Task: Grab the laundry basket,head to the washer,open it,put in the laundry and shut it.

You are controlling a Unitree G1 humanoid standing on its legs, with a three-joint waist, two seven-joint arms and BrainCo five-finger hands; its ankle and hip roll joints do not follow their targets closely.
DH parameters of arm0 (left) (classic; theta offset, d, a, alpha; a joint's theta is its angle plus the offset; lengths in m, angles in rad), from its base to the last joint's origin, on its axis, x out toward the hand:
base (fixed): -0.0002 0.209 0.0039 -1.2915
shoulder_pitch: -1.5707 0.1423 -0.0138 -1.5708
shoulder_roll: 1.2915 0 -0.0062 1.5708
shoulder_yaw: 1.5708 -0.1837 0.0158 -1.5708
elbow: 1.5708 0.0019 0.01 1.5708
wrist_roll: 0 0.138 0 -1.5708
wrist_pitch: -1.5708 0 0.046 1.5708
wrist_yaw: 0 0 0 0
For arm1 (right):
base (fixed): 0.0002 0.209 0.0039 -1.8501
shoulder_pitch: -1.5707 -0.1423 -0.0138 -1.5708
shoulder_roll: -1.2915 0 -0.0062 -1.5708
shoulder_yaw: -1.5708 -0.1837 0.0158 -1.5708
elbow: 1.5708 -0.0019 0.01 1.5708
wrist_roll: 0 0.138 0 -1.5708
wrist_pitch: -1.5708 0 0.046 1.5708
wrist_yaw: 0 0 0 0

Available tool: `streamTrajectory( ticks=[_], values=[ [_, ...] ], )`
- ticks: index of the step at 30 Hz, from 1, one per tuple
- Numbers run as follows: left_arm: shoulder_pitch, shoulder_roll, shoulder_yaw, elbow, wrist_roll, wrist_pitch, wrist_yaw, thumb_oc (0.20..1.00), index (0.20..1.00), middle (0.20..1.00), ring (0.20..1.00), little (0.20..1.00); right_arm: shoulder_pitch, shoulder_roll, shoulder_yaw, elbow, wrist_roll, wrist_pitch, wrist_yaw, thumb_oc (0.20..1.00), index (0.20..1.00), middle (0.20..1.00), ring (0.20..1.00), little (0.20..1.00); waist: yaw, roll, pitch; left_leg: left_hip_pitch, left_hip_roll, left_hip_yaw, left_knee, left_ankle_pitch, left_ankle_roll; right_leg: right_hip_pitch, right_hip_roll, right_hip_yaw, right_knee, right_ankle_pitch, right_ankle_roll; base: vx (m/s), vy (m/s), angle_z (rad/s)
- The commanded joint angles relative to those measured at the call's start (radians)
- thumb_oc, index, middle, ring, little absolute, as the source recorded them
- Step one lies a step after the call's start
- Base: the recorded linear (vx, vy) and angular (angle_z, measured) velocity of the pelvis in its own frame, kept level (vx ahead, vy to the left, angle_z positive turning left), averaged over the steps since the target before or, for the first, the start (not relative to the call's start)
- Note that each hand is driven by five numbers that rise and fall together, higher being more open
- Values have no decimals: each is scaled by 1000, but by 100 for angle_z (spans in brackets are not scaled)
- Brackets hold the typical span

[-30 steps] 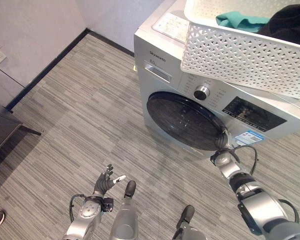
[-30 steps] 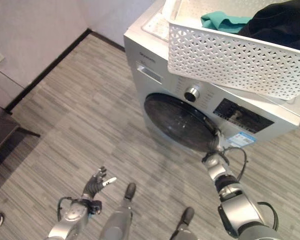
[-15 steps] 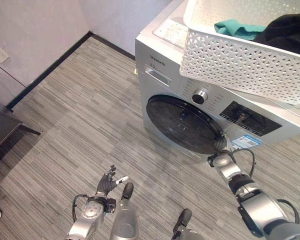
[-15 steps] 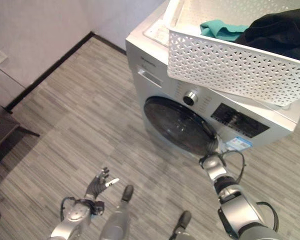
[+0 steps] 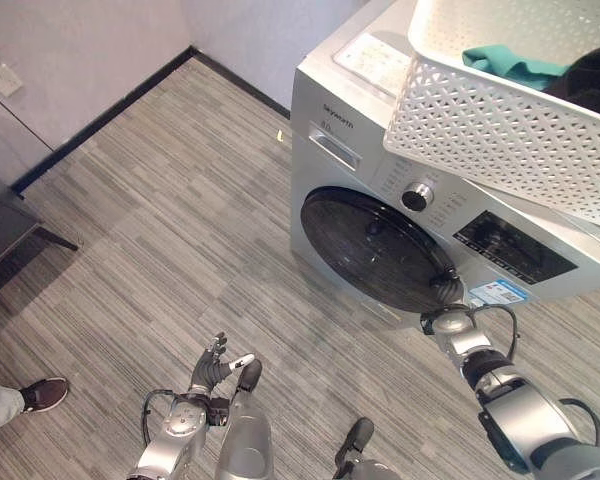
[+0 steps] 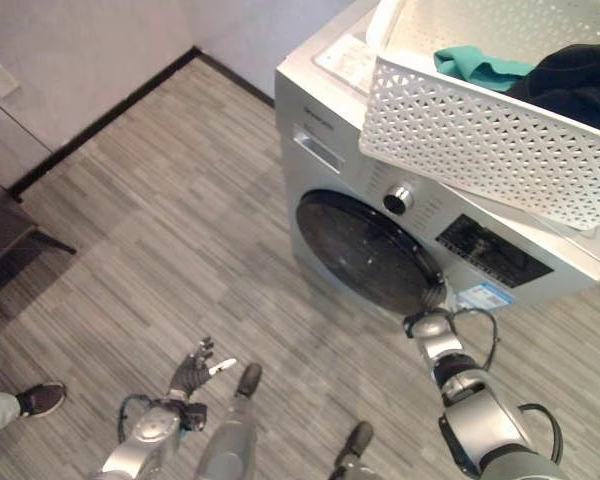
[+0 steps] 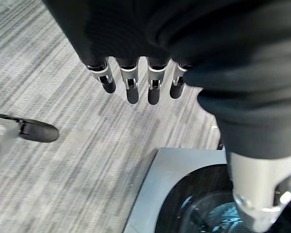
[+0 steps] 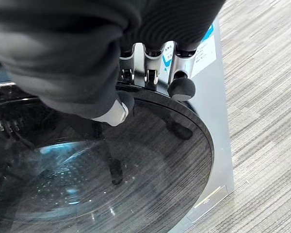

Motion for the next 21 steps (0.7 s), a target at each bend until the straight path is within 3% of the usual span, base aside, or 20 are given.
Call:
streamTrajectory(
  ticks=[1,7,14,21],
  values=[
    [-84,37,-58,-86,30,-33,18,1000,1000,1000,1000,1000,8,352,147,-136,98,7,307,200,200,200,200,200,134,-14,178,-51,-41,-35,-60,14,62,33,-69,26,127,-124,-7,4,-33,3],
    [-126,26,-48,-79,30,-25,27,1000,1000,1000,1000,1000,79,349,184,-195,135,18,345,200,200,200,200,200,111,-56,177,-58,-28,-28,-71,15,56,29,-55,22,111,-119,-7,11,-28,1],
    [-131,17,-57,-84,23,-26,23,1000,1000,1000,1000,1000,120,380,215,-256,229,0,375,200,200,200,200,200,109,-60,171,-59,-25,-28,-75,13,50,29,-52,20,107,-120,-8,0,0,0],
    [-135,5,-55,-68,-2,-41,60,1000,1000,1000,1000,1000,68,385,217,-213,87,-3,312,200,200,200,200,200,99,-58,175,-52,-19,-27,-71,10,53,26,-50,27,112,-117,-8,0,0,0]
  ],
)
